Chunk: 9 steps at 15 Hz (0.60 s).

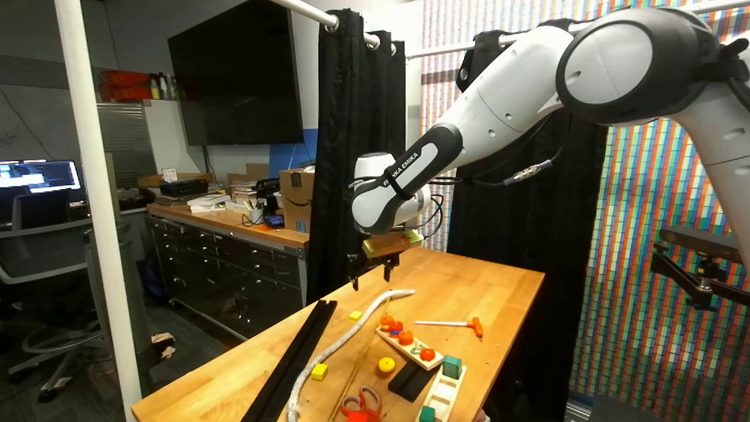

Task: Pick up the orange object from the wooden object and put it on the table

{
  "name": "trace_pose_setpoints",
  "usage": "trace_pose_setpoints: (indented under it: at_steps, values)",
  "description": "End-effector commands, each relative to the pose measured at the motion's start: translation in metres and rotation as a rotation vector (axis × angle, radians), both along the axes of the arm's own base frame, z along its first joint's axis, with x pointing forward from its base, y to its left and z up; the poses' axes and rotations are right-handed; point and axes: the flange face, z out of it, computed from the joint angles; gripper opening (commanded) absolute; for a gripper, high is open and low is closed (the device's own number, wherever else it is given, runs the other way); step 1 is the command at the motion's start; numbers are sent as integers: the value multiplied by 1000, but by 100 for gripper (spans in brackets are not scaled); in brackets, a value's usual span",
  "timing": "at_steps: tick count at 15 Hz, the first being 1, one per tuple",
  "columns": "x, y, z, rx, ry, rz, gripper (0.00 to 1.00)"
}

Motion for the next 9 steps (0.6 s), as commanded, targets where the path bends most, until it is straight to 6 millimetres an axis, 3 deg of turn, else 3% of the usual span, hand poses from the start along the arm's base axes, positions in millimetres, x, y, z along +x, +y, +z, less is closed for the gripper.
trace_pose_setpoints:
  at_steps: [1, 9]
  values:
    - [17, -14, -3, 22, 71, -32, 100]
    - [27, -32, -28, 58, 150, -22, 100]
